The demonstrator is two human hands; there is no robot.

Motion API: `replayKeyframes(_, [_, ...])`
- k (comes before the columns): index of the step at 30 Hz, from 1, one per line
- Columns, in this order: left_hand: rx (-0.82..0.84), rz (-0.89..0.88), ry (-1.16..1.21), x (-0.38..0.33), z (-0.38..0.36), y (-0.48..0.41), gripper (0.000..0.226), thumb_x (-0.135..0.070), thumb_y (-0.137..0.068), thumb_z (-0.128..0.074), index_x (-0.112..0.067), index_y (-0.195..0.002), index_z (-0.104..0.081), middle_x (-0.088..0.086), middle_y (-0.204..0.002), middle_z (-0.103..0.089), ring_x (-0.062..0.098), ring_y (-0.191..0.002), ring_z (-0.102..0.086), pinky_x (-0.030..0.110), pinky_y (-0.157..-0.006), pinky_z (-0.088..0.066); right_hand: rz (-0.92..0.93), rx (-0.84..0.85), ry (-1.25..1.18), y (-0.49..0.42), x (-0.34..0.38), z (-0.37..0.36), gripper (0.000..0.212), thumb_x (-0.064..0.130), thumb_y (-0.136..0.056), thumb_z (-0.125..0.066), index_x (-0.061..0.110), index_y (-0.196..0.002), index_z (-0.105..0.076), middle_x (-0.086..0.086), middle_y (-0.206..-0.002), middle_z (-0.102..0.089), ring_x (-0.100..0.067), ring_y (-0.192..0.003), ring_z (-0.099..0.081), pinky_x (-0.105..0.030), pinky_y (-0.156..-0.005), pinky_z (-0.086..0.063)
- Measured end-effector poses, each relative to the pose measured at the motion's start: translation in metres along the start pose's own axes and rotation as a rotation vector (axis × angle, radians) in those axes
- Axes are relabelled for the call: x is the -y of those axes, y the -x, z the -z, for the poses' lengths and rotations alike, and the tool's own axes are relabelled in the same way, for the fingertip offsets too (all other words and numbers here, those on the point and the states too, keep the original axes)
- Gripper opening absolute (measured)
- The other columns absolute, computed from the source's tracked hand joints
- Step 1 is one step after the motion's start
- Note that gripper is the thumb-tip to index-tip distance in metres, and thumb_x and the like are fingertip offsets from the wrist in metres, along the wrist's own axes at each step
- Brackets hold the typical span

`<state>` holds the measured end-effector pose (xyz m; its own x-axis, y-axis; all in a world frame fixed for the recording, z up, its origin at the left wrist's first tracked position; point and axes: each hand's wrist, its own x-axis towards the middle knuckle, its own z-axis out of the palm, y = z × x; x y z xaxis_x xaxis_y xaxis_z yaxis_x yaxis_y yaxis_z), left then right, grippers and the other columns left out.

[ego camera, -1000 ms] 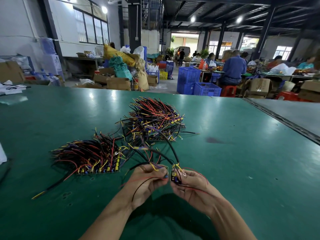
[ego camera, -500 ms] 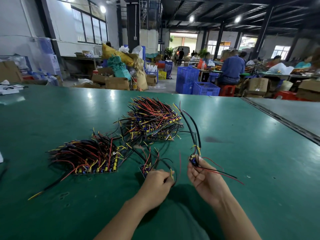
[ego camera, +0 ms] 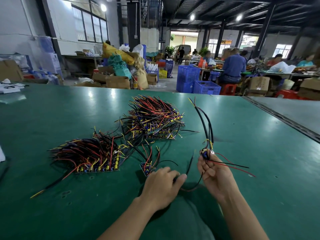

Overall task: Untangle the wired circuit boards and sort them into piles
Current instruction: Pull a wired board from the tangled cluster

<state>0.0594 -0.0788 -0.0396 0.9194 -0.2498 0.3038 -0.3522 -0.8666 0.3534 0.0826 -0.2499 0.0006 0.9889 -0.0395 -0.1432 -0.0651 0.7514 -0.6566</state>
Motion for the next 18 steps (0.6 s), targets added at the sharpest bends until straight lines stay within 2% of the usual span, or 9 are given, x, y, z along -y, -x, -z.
replayKeyframes(3, [0.116, -0.024, 0.169, 0.007, 0.006, 0.004, 0.055, -0.066, -0.081, -0.041, -0.037, -0.126, -0.052, -0.012, -0.109, -0.052, 0.012, -0.104, -0.053, 0.032, -0.091, -0.043, 0.109, -0.016, 0.038, -0.001, 0.004, 0.0, 0.008, 0.005, -0.091, -0.053, 0.007, -0.087, -0.061, -0.002, -0.068, -0.07, -0.012, -0.06, -0.068, -0.019, -0.061, -0.057])
replayKeyframes(5, [0.139, -0.064, 0.163, 0.011, 0.008, 0.003, 0.046, -0.054, -0.08, -0.054, -0.034, -0.121, -0.058, -0.012, -0.107, -0.054, 0.01, -0.103, -0.052, 0.03, -0.092, -0.043, 0.214, -0.029, 0.072, 0.001, 0.006, -0.001, 0.003, 0.004, -0.085, -0.06, 0.005, -0.085, -0.062, -0.004, -0.068, -0.07, -0.014, -0.061, -0.068, -0.021, -0.064, -0.058])
replayKeyframes(7, [0.115, -0.073, 0.107, 0.01, 0.006, 0.001, 0.035, -0.048, -0.084, -0.06, -0.03, -0.114, -0.064, -0.009, -0.104, -0.059, 0.011, -0.102, -0.051, 0.029, -0.09, -0.043, 0.323, -0.037, 0.1, 0.002, 0.006, -0.001, 0.008, -0.001, -0.087, -0.059, 0.004, -0.082, -0.063, -0.004, -0.068, -0.07, -0.015, -0.062, -0.068, -0.024, -0.066, -0.058])
replayKeyframes(14, [0.049, 0.086, 0.135, 0.013, -0.001, -0.007, 0.035, -0.05, -0.088, -0.056, -0.03, -0.116, -0.063, -0.012, -0.092, -0.048, 0.013, -0.103, -0.05, 0.028, -0.082, -0.036, 0.496, -0.047, 0.16, 0.007, 0.006, -0.004, 0.007, -0.002, -0.088, -0.06, 0.003, -0.087, -0.065, -0.001, -0.072, -0.071, -0.014, -0.069, -0.068, -0.025, -0.072, -0.059])
replayKeyframes(16, [0.065, 0.091, 0.123, 0.015, -0.003, -0.007, 0.045, -0.056, -0.087, -0.053, -0.031, -0.123, -0.061, -0.011, -0.1, -0.051, 0.013, -0.109, -0.047, 0.029, -0.089, -0.034, 0.522, -0.035, 0.188, 0.009, 0.004, -0.005, 0.005, -0.001, -0.087, -0.061, 0.002, -0.089, -0.065, 0.0, -0.072, -0.071, -0.013, -0.069, -0.068, -0.025, -0.073, -0.059])
replayKeyframes(18, [0.057, 0.102, 0.07, 0.019, -0.004, -0.008, 0.059, -0.067, -0.086, -0.045, -0.033, -0.133, -0.053, -0.01, -0.117, -0.053, 0.013, -0.118, -0.041, 0.034, -0.099, -0.029, 0.511, -0.015, 0.177, 0.009, 0.001, -0.005, 0.006, 0.001, -0.084, -0.063, 0.002, -0.09, -0.065, -0.001, -0.072, -0.071, -0.013, -0.069, -0.068, -0.025, -0.074, -0.059])
